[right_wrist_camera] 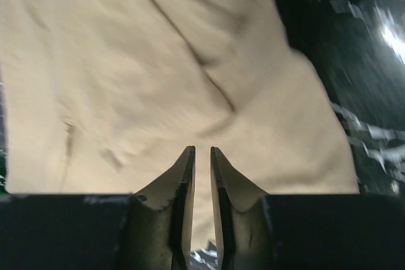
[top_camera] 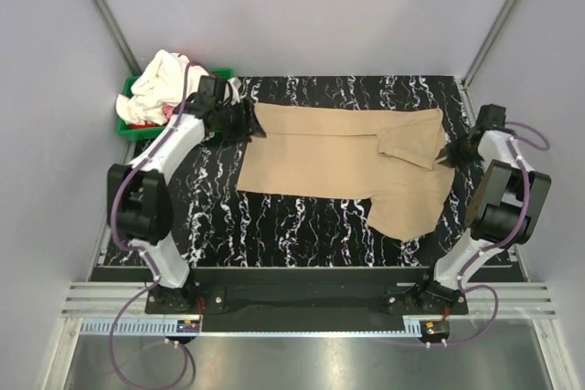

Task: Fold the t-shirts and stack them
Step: Fold the tshirt

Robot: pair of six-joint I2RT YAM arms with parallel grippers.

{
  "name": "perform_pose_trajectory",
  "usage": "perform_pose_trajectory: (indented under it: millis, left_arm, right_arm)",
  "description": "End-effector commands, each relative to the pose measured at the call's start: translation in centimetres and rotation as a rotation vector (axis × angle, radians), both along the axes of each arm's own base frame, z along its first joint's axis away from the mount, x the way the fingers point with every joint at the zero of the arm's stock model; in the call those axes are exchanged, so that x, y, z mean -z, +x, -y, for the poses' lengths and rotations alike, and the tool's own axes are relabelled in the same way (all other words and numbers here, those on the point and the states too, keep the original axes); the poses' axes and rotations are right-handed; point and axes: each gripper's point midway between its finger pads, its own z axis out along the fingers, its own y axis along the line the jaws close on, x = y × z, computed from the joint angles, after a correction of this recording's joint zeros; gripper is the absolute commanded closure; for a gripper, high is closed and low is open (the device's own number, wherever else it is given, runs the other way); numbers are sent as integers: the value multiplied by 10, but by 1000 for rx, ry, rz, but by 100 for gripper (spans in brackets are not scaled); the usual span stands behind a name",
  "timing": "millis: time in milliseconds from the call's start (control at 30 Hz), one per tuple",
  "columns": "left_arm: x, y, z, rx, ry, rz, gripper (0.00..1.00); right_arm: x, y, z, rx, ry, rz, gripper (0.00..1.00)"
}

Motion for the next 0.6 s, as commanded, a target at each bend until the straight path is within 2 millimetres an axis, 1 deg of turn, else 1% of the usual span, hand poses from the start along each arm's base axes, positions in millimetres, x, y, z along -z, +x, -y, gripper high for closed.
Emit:
perform_pose_trajectory:
  millis: [0,33,100,133,167,233,267,300,333,367,400,433,567]
  left_arm:
    - [-21,-38,-7,31,127,110,43]
    - [-13,-55,-15,10,162,101,43]
    - [-6,-72,-14,-3,137,74,43]
    - [-8,-80,-19,-23,132,83,43]
    - [14,-95,-26,-44,150,34,43]
    - [17,-101,-36,-114,138,43,41]
    - [38,-114,-40,-128,134,-12,40]
    - [38,-114,-40,-154,90,-12,39]
    - [41,-119,-39,-159,72,-12,39]
    - [54,-124,-39,-170,61,-31,39]
    - [60,-128,-40,-176,61,-44,38]
    - [66,-129,-41,-181,64,-55,37]
    - [88,-135,-43,-191,60,-123,36]
  right_arm:
    - [-3,-41,-13,107,31,-77,78]
    - [-5,-51,-15,115,30,-86,78]
    - [-4,-65,-17,113,26,-123,77]
    - [-8,-71,-17,122,22,-122,77]
    - [-3,-81,-14,149,8,-150,77]
    - [-1,-97,-15,177,-9,-164,75]
    - [1,-103,-16,189,-14,-169,74]
    - [2,-110,-12,214,-36,-181,72]
    - [8,-120,-14,225,-37,-201,71]
    - [12,-128,-11,247,-36,-221,70]
    - [16,-136,-12,269,-20,-242,69]
    - [25,-145,-15,280,-7,-274,68]
    - [46,-170,-16,291,-6,-366,66]
